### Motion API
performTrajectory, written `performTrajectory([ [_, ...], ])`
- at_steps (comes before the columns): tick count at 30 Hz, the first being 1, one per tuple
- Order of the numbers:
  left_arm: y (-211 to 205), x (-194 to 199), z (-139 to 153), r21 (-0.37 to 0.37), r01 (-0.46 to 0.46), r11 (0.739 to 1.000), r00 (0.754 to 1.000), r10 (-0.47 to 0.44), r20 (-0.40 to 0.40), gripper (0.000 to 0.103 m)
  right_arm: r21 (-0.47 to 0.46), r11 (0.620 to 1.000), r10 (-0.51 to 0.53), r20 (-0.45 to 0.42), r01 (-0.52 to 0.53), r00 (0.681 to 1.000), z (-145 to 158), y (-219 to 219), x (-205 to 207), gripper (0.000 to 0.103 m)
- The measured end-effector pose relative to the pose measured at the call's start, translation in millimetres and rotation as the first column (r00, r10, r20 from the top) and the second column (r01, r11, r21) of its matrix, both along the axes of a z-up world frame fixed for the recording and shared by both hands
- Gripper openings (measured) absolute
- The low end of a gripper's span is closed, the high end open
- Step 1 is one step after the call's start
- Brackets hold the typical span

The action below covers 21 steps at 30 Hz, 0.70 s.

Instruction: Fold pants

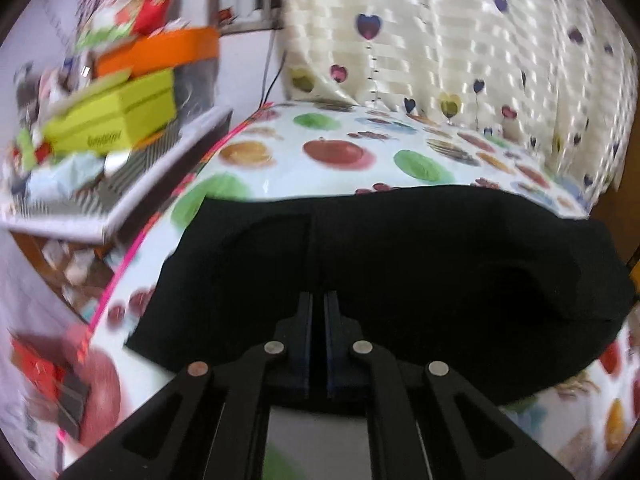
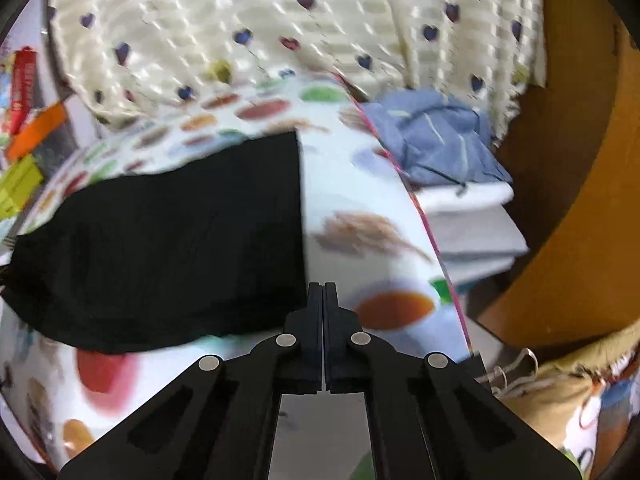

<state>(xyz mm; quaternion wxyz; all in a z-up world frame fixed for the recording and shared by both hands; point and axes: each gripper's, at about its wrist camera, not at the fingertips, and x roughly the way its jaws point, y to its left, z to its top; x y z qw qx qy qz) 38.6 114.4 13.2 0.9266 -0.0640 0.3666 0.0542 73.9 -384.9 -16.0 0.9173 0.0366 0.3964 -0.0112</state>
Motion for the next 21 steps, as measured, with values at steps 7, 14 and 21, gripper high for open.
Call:
performTrajectory([
  [7, 29, -19, 5, -0.158, -0.04, 0.987, 0.997, 0.049, 0.057, 0.011, 0.024, 0.996, 0.086, 0.131, -0.09, 0.988, 30, 30, -12, 0.003],
  [14, 50, -40, 4, -0.246, -0.1, 0.964, 0.989, 0.124, 0.083, 0.018, 0.03, 0.972, 0.227, 0.132, -0.233, 0.965, 32, 78, 2, 0.007],
  [21, 79, -35, -6, -0.331, -0.167, 0.929, 0.979, 0.196, 0.054, 0.05, 0.042, 0.947, 0.311, 0.117, -0.317, 0.943, 25, 112, 8, 0.007],
])
